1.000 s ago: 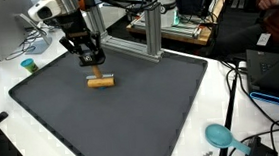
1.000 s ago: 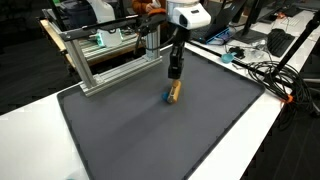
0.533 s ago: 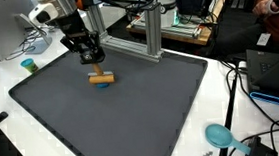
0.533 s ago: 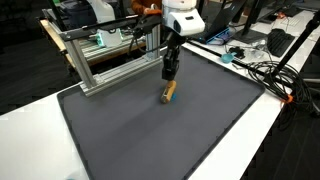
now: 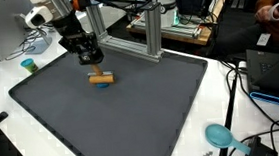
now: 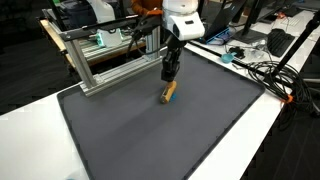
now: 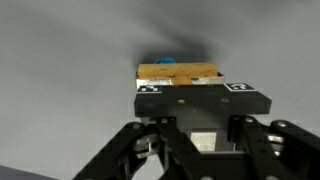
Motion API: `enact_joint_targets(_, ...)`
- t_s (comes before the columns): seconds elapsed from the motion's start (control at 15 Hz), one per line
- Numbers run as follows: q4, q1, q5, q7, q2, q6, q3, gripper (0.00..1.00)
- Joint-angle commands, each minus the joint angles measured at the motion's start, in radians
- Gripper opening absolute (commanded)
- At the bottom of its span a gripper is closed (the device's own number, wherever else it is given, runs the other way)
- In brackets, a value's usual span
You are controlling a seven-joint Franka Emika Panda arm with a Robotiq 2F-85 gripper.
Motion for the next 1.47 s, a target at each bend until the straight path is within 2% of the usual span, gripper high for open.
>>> enact_joint_targets(0.0,0.056,0.002,-0.006,0.026,0.077,-0.050,-0.005,0.23)
enact_joint_targets(1.4,0.157,-0.008,0.010,0.094,0.136,-0.203,-0.009,0.23)
